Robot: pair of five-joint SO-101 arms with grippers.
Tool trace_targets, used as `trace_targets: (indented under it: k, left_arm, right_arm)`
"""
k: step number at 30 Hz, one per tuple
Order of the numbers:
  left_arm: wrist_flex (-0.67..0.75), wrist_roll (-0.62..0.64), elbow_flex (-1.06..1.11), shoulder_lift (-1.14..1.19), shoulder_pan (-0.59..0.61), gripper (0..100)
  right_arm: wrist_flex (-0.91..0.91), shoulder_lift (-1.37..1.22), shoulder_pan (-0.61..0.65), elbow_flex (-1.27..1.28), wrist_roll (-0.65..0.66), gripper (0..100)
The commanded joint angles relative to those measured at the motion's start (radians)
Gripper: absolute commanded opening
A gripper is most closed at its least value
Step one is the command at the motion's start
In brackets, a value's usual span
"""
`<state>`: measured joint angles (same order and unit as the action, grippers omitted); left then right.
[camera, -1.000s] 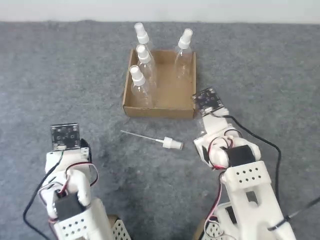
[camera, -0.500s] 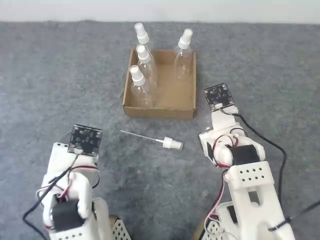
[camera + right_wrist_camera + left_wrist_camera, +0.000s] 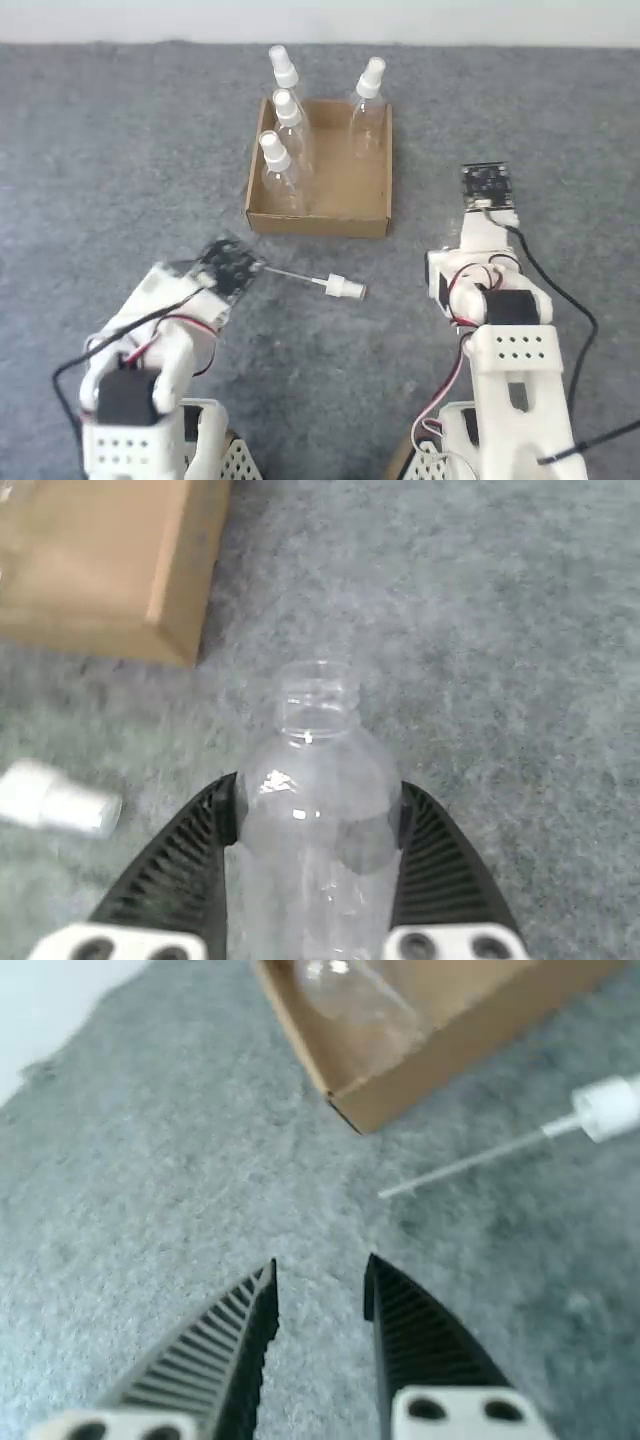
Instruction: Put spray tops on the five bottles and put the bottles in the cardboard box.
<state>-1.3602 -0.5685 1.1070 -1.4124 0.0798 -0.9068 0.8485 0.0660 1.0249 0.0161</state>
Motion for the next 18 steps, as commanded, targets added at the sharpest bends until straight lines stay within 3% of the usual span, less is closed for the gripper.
trace_targets:
  k: [1,6,18]
  left_arm:
    - [0.012,-0.018,-0.104,0.19,-0.112,14]
    - [0.061,-0.02,-0.116,0.347,-0.21,21]
    - [0.173,-0.133,-0.229,0.718,-0.361,21]
  right_arm:
    - [0.044,0.041,-0.065,-0.017,-0.04,3.7]
    - [0.05,0.041,-0.116,-0.018,-0.041,3.9]
    - [0.071,0.041,-0.14,-0.02,-0.041,3.8]
